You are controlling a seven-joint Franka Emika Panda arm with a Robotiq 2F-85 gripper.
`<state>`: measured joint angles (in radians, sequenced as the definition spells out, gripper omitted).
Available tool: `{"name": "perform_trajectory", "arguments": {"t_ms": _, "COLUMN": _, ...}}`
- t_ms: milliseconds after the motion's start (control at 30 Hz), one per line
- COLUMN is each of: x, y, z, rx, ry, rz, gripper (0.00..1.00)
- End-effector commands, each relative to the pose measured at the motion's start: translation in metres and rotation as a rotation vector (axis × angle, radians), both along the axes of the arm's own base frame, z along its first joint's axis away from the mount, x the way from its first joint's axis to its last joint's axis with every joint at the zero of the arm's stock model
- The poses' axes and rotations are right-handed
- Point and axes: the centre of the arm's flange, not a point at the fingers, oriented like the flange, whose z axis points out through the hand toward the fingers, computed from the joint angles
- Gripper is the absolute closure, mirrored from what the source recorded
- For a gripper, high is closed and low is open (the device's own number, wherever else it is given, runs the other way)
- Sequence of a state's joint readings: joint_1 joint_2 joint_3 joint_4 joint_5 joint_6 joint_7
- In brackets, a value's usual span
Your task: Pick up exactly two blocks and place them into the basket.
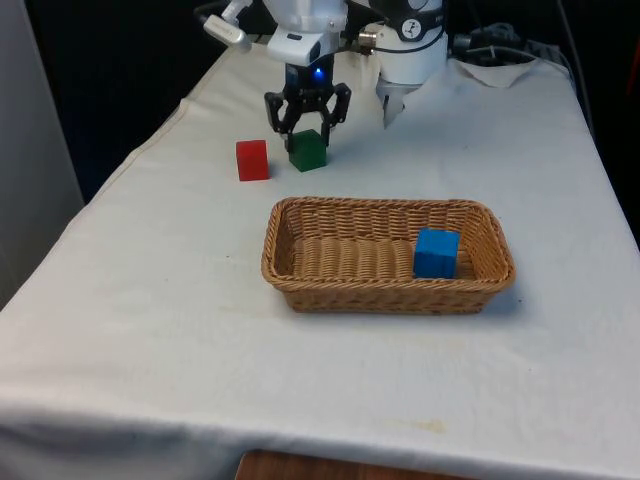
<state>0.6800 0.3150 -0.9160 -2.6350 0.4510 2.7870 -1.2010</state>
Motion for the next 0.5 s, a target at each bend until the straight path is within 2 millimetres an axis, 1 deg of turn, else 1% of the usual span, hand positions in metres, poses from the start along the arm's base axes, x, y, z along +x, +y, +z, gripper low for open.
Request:
{"name": "perform_trajectory", "arguments": {"t_ms": 0, "x": 0.0001, "y": 0.0000, "z": 0.0002, "rx": 0.001, "ry": -0.002, "rz": 0.000, "gripper": 0.79}}
{"name": "perform_trajectory", "arguments": {"t_ms": 67, "x": -0.0001, "y": -0.0003, "z": 0.0002, "rx": 0.001, "ry": -0.001, "rz": -0.001, "gripper": 1.00}}
{"name": "perform_trajectory", "arguments": {"t_ms": 333, "x": 0.0001, "y": 0.0001, "z": 0.0002, "rx": 0.001, "ry": -0.001, "rz": 0.001, "gripper": 1.00}}
{"name": "perform_trajectory", "arguments": {"t_ms": 467, "x": -0.0007, "y": 0.0031, "z": 0.0049, "rx": 0.011, "ry": -0.014, "rz": -0.002, "gripper": 1.00}}
